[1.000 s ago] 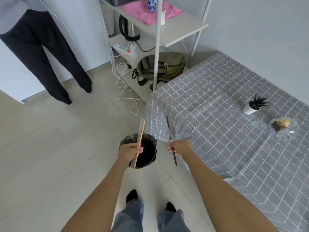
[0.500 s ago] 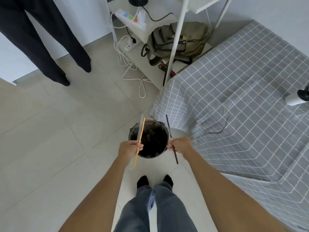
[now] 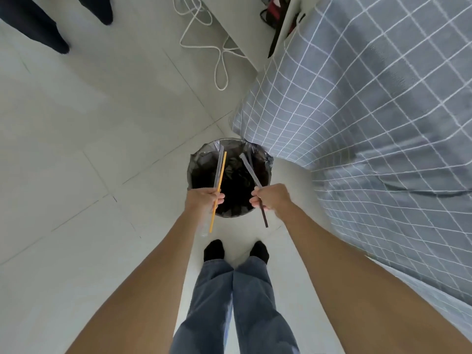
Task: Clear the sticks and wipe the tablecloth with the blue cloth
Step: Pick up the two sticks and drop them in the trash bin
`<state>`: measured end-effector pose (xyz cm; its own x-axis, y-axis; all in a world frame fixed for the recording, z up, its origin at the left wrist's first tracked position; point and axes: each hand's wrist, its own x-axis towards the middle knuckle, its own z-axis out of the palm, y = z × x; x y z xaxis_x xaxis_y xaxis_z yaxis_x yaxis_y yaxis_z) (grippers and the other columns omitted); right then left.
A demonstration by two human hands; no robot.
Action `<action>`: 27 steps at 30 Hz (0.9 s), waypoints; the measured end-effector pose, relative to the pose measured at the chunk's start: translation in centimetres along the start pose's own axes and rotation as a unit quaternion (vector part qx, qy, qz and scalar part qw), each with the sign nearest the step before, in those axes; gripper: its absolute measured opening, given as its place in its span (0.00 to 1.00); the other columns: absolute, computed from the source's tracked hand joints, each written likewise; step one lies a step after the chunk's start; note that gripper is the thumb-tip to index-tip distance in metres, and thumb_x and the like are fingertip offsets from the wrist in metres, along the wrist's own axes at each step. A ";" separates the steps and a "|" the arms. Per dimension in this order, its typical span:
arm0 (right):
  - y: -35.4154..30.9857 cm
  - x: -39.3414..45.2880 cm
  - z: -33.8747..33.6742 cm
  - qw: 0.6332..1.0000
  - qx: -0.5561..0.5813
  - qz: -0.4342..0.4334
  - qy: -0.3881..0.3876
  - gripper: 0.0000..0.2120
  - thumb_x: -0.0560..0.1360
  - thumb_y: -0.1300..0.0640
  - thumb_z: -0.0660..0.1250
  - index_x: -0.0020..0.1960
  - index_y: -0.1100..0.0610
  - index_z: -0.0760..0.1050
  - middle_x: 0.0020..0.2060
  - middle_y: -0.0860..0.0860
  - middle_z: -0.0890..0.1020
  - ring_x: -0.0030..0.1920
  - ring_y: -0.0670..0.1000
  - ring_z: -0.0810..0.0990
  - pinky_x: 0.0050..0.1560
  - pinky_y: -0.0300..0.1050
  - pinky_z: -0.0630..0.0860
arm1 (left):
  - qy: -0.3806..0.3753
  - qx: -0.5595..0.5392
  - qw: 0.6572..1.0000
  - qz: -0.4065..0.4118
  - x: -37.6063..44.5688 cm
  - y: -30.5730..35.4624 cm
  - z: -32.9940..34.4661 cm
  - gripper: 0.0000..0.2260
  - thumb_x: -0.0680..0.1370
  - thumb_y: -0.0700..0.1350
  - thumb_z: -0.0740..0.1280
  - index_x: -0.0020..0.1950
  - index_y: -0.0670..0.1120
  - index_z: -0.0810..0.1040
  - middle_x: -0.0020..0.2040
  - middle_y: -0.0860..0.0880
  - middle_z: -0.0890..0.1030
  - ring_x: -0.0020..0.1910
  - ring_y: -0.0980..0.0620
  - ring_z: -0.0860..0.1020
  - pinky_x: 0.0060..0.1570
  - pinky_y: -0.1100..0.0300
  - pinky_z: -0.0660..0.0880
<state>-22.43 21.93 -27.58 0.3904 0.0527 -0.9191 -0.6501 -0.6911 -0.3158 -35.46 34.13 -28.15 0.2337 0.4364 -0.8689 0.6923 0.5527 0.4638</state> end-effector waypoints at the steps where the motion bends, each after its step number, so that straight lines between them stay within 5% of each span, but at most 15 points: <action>1: 0.4 1.2 0.4 1.000 -0.011 0.001 -0.006 0.07 0.77 0.69 0.61 0.42 0.67 0.76 0.32 0.56 0.77 0.19 0.47 0.75 0.18 0.31 0.67 | 0.002 0.004 1.000 -0.006 1.2 -0.6 0.3 0.04 0.77 0.37 0.66 0.47 0.42 0.80 0.49 0.44 0.83 0.46 0.50 0.82 0.45 0.62 0.77; 6: 1.5 6.9 2.6 0.999 -0.018 0.024 -0.027 0.10 0.77 0.70 0.61 0.38 0.65 0.74 0.34 0.56 0.77 0.27 0.51 0.74 0.29 0.39 0.68 | 0.024 0.017 0.999 -0.016 6.2 -2.3 0.7 0.04 0.77 0.37 0.66 0.50 0.42 0.80 0.47 0.45 0.83 0.46 0.51 0.82 0.44 0.63 0.78; 11: 1.8 10.6 3.9 0.993 -0.110 0.002 -0.035 0.08 0.77 0.61 0.63 0.50 0.65 0.76 0.38 0.55 0.82 0.36 0.53 0.81 0.34 0.38 0.76 | 0.035 0.025 0.999 -0.024 9.4 -3.3 0.6 0.04 0.78 0.38 0.66 0.45 0.44 0.79 0.47 0.46 0.83 0.45 0.51 0.82 0.44 0.61 0.78; 13: 1.6 11.4 4.2 0.994 -0.112 0.002 -0.015 0.09 0.77 0.59 0.64 0.47 0.66 0.76 0.38 0.56 0.83 0.40 0.55 0.84 0.43 0.43 0.80 | 0.038 0.031 0.998 -0.027 10.1 -3.6 0.5 0.03 0.77 0.39 0.66 0.47 0.43 0.79 0.47 0.46 0.83 0.47 0.51 0.83 0.49 0.57 0.79; 16: 1.2 11.8 4.6 0.995 -0.100 -0.009 0.010 0.15 0.75 0.50 0.67 0.43 0.63 0.75 0.38 0.57 0.83 0.37 0.54 0.82 0.43 0.47 0.82 | 0.044 0.036 0.998 -0.033 10.4 -3.9 0.3 0.04 0.77 0.39 0.66 0.51 0.42 0.79 0.48 0.46 0.84 0.48 0.50 0.83 0.54 0.55 0.78; 20: 0.3 12.0 4.7 0.993 -0.118 -0.015 0.005 0.22 0.73 0.42 0.67 0.53 0.61 0.73 0.47 0.55 0.79 0.44 0.54 0.80 0.53 0.50 0.80 | 0.046 0.032 0.998 -0.035 10.5 -4.0 0.0 0.06 0.77 0.39 0.66 0.52 0.41 0.80 0.49 0.44 0.84 0.49 0.50 0.83 0.56 0.54 0.78; 24: -0.4 11.9 4.3 0.992 -0.126 -0.005 0.004 0.31 0.75 0.42 0.64 0.69 0.63 0.66 0.63 0.57 0.73 0.62 0.59 0.73 0.64 0.51 0.72 | 0.042 0.028 0.998 -0.043 10.6 -4.0 0.0 0.07 0.78 0.40 0.66 0.53 0.40 0.80 0.51 0.44 0.83 0.51 0.49 0.82 0.56 0.55 0.77; 27: -0.4 12.0 4.1 0.992 -0.124 -0.009 0.001 0.33 0.76 0.42 0.62 0.72 0.63 0.62 0.68 0.57 0.70 0.66 0.58 0.70 0.66 0.52 0.70 | 0.043 0.029 0.998 -0.044 10.8 -4.2 0.0 0.07 0.78 0.40 0.66 0.54 0.40 0.80 0.51 0.44 0.83 0.50 0.49 0.82 0.56 0.55 0.77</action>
<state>-20.15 25.83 -39.42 0.4016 0.0660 -0.9134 -0.4619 -0.8466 -0.2643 -35.87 36.55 -39.47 0.1119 0.4481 -0.8870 0.7462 0.5516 0.3728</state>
